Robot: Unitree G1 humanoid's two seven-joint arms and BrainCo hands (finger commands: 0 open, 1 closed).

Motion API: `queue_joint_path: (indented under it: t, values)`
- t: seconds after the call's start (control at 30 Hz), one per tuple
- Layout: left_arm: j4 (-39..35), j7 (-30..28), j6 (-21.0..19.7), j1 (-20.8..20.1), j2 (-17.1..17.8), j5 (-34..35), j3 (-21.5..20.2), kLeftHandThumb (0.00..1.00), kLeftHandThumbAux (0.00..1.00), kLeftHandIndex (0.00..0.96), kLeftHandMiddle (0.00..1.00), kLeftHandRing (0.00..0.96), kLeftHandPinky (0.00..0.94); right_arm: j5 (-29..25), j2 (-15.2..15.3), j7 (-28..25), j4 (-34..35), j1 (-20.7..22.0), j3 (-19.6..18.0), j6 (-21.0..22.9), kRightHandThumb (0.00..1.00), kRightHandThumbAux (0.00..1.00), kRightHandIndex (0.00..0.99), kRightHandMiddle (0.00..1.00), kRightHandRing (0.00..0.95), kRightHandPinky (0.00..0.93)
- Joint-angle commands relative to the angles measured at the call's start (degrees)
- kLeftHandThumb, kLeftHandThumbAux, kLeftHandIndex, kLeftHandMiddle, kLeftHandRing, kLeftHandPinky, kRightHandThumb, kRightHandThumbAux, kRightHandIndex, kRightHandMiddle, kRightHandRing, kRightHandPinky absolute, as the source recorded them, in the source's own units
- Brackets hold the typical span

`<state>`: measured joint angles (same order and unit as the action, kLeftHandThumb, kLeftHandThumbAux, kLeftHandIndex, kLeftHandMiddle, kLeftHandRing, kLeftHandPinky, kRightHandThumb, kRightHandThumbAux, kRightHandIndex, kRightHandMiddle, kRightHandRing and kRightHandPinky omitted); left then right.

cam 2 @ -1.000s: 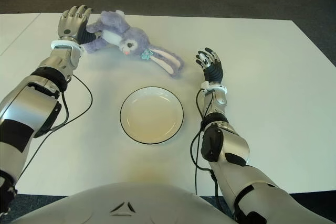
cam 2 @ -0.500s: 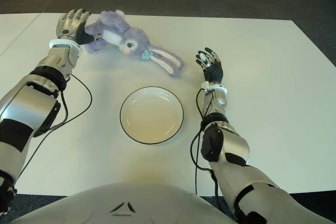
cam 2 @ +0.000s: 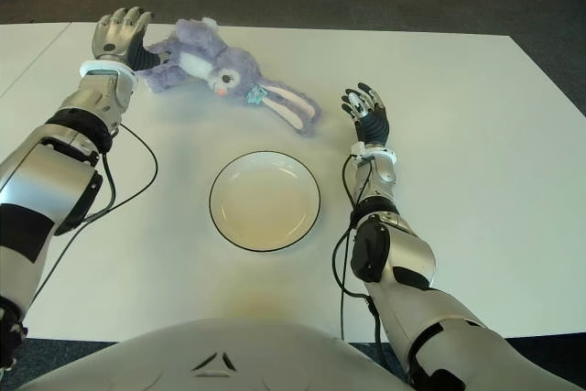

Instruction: Put the doll into the plate.

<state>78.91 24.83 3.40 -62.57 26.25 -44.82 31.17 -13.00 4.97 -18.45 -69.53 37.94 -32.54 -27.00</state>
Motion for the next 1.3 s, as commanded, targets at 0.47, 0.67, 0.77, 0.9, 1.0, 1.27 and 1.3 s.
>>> queue_joint_path:
  t: [0.47, 0.67, 0.77, 0.9, 1.0, 1.27, 1.3]
  values:
    - [-0.1, -2.1, 1.1, -5.7, -1.1, -4.3, 4.8, 0.214, 0.396, 0.000, 0.000, 0.000, 0.000, -2.2, -3.6, 1.3, -8.1, -12.3, -1.9, 8.7, 0.080, 0.755, 0.231, 0.347, 0.346, 0.290]
    - [-0.2, -1.8, 1.5, -6.9, -1.2, -5.3, 6.0, 0.214, 0.387, 0.000, 0.000, 0.000, 0.000, -2.2, -3.8, 1.7, -8.2, -12.2, -1.8, 8.6, 0.057, 0.759, 0.232, 0.345, 0.336, 0.277]
    - [-0.1, -2.0, 1.6, -7.3, -1.2, -5.7, 6.5, 0.208, 0.379, 0.000, 0.000, 0.000, 0.000, -2.1, -3.8, 2.0, -8.2, -12.1, -1.8, 8.7, 0.056, 0.760, 0.238, 0.351, 0.348, 0.312]
    - [-0.1, -2.2, 1.9, -7.9, -1.5, -5.9, 7.0, 0.202, 0.377, 0.001, 0.000, 0.000, 0.000, -2.2, -3.9, 2.1, -8.2, -11.9, -1.8, 9.0, 0.054, 0.758, 0.238, 0.354, 0.355, 0.315]
    - [-0.1, -2.6, 2.5, -8.2, -1.7, -5.9, 7.2, 0.195, 0.376, 0.003, 0.000, 0.000, 0.000, -2.2, -3.9, 2.3, -8.2, -11.9, -1.8, 9.1, 0.053, 0.756, 0.237, 0.353, 0.352, 0.303]
    - [0.1, -4.3, 4.7, -8.5, -3.1, -5.0, 6.6, 0.181, 0.397, 0.000, 0.000, 0.003, 0.000, -2.0, -4.2, 2.3, -8.2, -11.9, -1.6, 9.0, 0.057, 0.747, 0.235, 0.346, 0.342, 0.297]
    - [0.0, -4.3, 4.9, -8.4, -3.2, -4.9, 6.5, 0.183, 0.403, 0.000, 0.000, 0.005, 0.000, -2.0, -4.2, 2.2, -8.2, -11.9, -1.6, 8.9, 0.056, 0.747, 0.238, 0.348, 0.347, 0.317]
